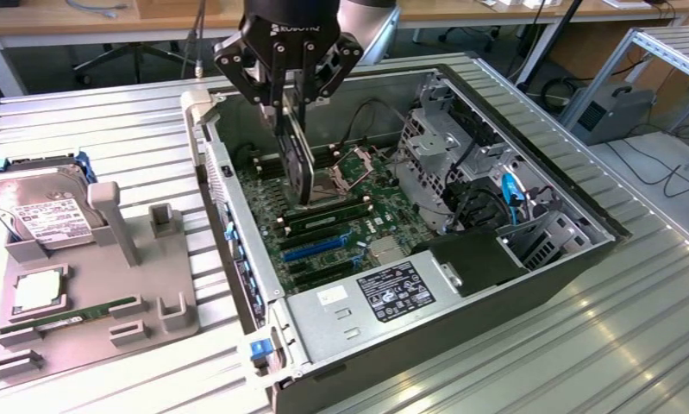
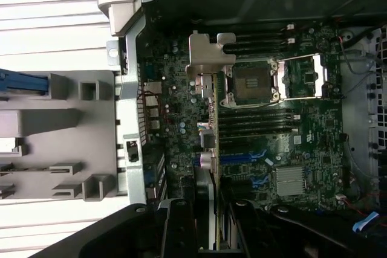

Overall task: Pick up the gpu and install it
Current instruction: 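Pick up the gpu and move the gpu toward the slot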

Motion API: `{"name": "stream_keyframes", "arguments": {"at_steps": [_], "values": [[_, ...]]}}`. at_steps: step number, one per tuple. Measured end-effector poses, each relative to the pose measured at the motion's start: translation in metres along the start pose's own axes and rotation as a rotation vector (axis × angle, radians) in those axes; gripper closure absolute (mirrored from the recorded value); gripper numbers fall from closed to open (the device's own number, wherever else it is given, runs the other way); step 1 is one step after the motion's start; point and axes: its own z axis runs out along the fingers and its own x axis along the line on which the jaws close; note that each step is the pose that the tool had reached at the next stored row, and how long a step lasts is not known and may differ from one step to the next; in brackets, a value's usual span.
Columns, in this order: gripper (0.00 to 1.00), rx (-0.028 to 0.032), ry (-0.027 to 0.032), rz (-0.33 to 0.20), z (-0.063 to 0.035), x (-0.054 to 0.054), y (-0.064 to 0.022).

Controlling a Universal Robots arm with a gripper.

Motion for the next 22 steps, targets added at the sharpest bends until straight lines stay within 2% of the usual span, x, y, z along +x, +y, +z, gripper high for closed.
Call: {"name": "stream_keyframes", "arguments": {"at_steps": [22], "values": [[0.73,0.0013,-0.0001,0.0,0.0099,-0.016,0.001]]}}
